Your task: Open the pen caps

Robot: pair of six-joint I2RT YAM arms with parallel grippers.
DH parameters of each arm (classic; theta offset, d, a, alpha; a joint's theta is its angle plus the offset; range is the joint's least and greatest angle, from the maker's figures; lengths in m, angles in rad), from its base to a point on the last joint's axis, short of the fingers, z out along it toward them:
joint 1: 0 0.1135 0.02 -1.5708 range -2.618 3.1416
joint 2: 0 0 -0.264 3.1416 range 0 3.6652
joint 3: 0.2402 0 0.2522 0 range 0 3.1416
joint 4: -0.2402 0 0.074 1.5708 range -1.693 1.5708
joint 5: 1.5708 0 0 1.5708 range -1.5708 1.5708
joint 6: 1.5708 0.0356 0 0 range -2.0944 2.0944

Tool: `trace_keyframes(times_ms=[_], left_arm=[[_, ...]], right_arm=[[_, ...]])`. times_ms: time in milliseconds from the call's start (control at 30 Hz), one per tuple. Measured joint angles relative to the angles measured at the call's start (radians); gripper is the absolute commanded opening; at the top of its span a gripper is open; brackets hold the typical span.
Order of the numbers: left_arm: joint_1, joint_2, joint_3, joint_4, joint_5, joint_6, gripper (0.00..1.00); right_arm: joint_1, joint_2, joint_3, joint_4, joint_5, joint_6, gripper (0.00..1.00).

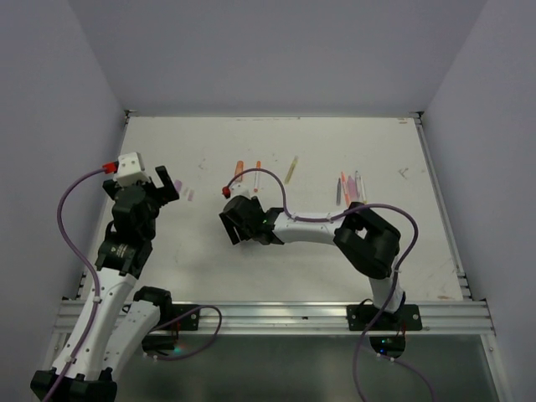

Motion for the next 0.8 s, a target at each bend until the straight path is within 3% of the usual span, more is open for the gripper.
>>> trace_keyframes(times_ms=[167,300,433,467,533,800], left_arm=[[0.000,0.013,0.000,0.000,0.010,-0.001,1.00],[0.000,0.021,0.000,0.000,0.024,-0.002,1.00],[0.000,0.039,0.000,0.000,0.076,-0.020,1.00],[0.000,0.050,0.000,0.000,0.099,-0.027,1.00],[0.000,0.079,0.000,-0.001,0.166,-0.053,1.00],[0.000,0.230,-0.002,0.021,0.513,-0.210,0.99]], right_arm=[[0.003,0.047,0.023,0.022,0.005,-0.001,0.61],[0.003,0.064,0.024,0.031,0.023,-0.002,0.42],[0.003,0.054,-0.004,0.066,0.029,-0.010,0.09],[0.003,0.040,-0.023,0.079,0.029,-0.013,0.05],[0.003,0.001,-0.078,0.098,0.027,-0.016,0.00],[0.003,-0.252,-0.302,0.216,-0.008,-0.055,0.00]])
